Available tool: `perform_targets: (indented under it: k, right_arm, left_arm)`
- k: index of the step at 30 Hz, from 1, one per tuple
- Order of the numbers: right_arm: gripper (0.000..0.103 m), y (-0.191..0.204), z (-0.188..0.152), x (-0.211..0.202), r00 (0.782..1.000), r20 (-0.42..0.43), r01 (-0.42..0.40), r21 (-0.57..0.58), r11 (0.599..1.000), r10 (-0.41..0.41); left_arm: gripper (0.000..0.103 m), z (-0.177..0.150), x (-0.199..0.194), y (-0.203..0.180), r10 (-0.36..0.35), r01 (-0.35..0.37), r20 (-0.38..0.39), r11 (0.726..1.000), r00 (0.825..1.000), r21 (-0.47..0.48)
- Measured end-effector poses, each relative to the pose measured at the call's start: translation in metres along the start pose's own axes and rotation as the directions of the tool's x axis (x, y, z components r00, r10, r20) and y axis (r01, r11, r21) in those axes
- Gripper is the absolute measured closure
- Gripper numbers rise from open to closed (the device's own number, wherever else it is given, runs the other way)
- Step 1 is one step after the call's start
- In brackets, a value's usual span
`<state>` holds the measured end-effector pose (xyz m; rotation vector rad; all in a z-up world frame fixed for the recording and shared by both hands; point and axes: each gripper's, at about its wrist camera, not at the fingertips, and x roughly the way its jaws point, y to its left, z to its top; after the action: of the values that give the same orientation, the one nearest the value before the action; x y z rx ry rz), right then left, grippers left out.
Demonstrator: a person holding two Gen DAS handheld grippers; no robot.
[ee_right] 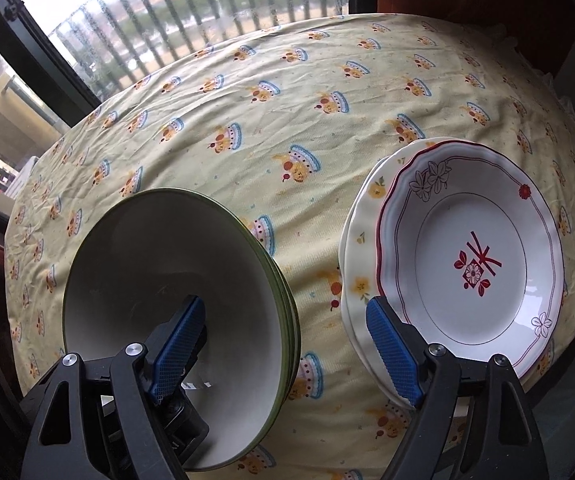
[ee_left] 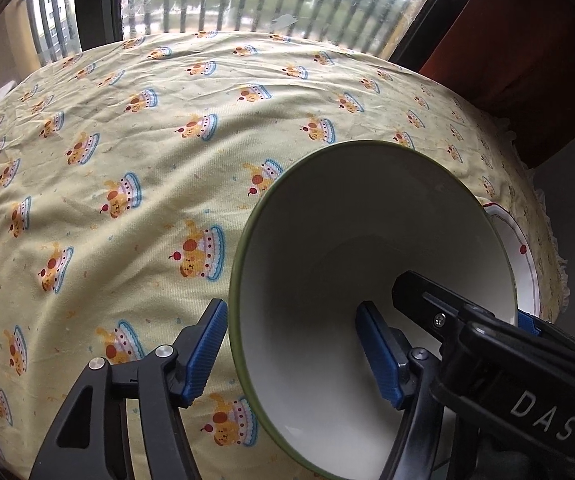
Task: Organize plates and bowls
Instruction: 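Tilt the nested bowls with both grippers and bring them over the plates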
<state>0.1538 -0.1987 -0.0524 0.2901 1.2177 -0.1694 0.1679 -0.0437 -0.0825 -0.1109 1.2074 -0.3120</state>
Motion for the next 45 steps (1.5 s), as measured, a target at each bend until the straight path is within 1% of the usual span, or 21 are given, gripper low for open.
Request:
perform_targets:
  k: [2, 3, 4, 7, 8, 9, 11, 14, 17, 19, 23, 24, 26, 30, 34, 36, 40, 45]
  right_arm:
    - [0.02, -0.003, 0.002, 0.006, 0.999, -0.023, -0.027, -0.003, 1.0, 0.027]
    - [0.022, -0.004, 0.003, 0.009, 0.999, -0.03, -0.042, -0.005, 0.999, 0.042]
    - [0.024, -0.003, 0.004, 0.009, 0.999, -0.024, -0.038, -0.026, 0.999, 0.037]
    - [0.03, -0.001, 0.007, 0.01, 0.997, -0.035, -0.068, -0.074, 0.995, 0.066]
    - [0.034, -0.001, 0.007, 0.011, 0.995, -0.046, -0.089, -0.077, 0.993, 0.086]
    - [0.038, -0.003, 0.008, 0.012, 0.992, -0.062, -0.115, -0.074, 0.991, 0.11]
    - [0.041, -0.003, 0.008, 0.015, 0.986, -0.089, -0.146, -0.08, 0.986, 0.139]
    - [0.044, -0.004, 0.01, 0.022, 0.978, -0.116, -0.182, -0.097, 0.978, 0.171]
    - [0.045, -0.008, 0.015, 0.032, 0.961, -0.153, -0.241, -0.07, 0.968, 0.229]
    - [0.047, -0.007, 0.017, 0.033, 0.955, -0.163, -0.263, -0.084, 0.961, 0.247]
    - [0.058, -0.006, 0.019, 0.034, 0.936, -0.182, -0.319, -0.088, 0.944, 0.299]
    - [0.059, -0.006, 0.019, 0.034, 0.934, -0.186, -0.326, -0.085, 0.942, 0.306]
    - [0.059, -0.005, 0.02, 0.034, 0.934, -0.191, -0.323, -0.096, 0.941, 0.301]
    - [0.059, -0.005, 0.021, 0.033, 0.937, -0.193, -0.314, -0.091, 0.945, 0.292]
    - [0.059, 0.007, 0.018, 0.027, 0.961, -0.171, -0.244, -0.158, 0.957, 0.217]
    - [0.059, 0.011, 0.016, 0.024, 0.967, -0.16, -0.222, -0.163, 0.961, 0.197]
    - [0.059, 0.014, 0.01, 0.025, 0.967, -0.175, -0.209, -0.119, 0.971, 0.187]
    - [0.059, 0.022, 0.0, 0.014, 0.977, -0.149, -0.167, -0.071, 0.983, 0.155]
  left_arm:
    - [0.035, 0.0, -0.001, -0.002, 0.017, -0.017, 0.004, 1.0, 1.0, 0.003]
    - [0.037, 0.0, -0.001, -0.002, 0.014, -0.014, 0.0, 1.0, 1.0, -0.004]
    - [0.037, 0.0, 0.0, -0.001, 0.012, -0.012, -0.004, 1.0, 1.0, -0.015]
    - [0.037, -0.003, -0.001, 0.003, 0.009, -0.009, -0.009, 0.998, 1.0, -0.057]
    - [0.037, -0.003, -0.002, 0.002, 0.018, -0.019, -0.008, 0.998, 1.0, -0.058]
    - [0.037, -0.004, -0.003, 0.0, 0.032, -0.033, -0.007, 0.998, 0.999, -0.053]
    - [0.038, -0.005, -0.005, -0.004, 0.061, -0.062, -0.007, 0.997, 0.998, -0.049]
    - [0.038, -0.005, -0.005, -0.005, 0.087, -0.087, -0.013, 0.994, 0.996, -0.068]
    - [0.038, -0.002, -0.003, -0.007, 0.103, -0.104, -0.015, 0.991, 0.995, -0.084]
    - [0.038, -0.002, -0.005, -0.009, 0.119, -0.12, -0.014, 0.989, 0.993, -0.083]
    - [0.04, 0.0, -0.005, -0.012, 0.138, -0.139, -0.016, 0.987, 0.99, -0.075]
    - [0.04, 0.0, -0.005, -0.013, 0.146, -0.147, -0.015, 0.987, 0.989, -0.068]
    - [0.046, 0.002, -0.004, -0.018, 0.142, -0.143, -0.014, 0.989, 0.99, -0.05]
    - [0.047, 0.005, -0.004, -0.016, 0.135, -0.136, -0.034, 0.99, 0.99, -0.047]
    - [0.049, 0.007, -0.004, -0.008, 0.083, -0.086, -0.081, 0.996, 0.993, -0.03]
    - [0.049, 0.006, -0.006, -0.005, 0.072, -0.074, -0.088, 0.997, 0.994, -0.028]
    - [0.052, 0.004, -0.012, -0.004, 0.077, -0.074, -0.091, 0.997, 0.993, 0.038]
    - [0.052, 0.002, -0.025, 0.002, 0.041, -0.033, -0.071, 0.994, 0.997, 0.108]
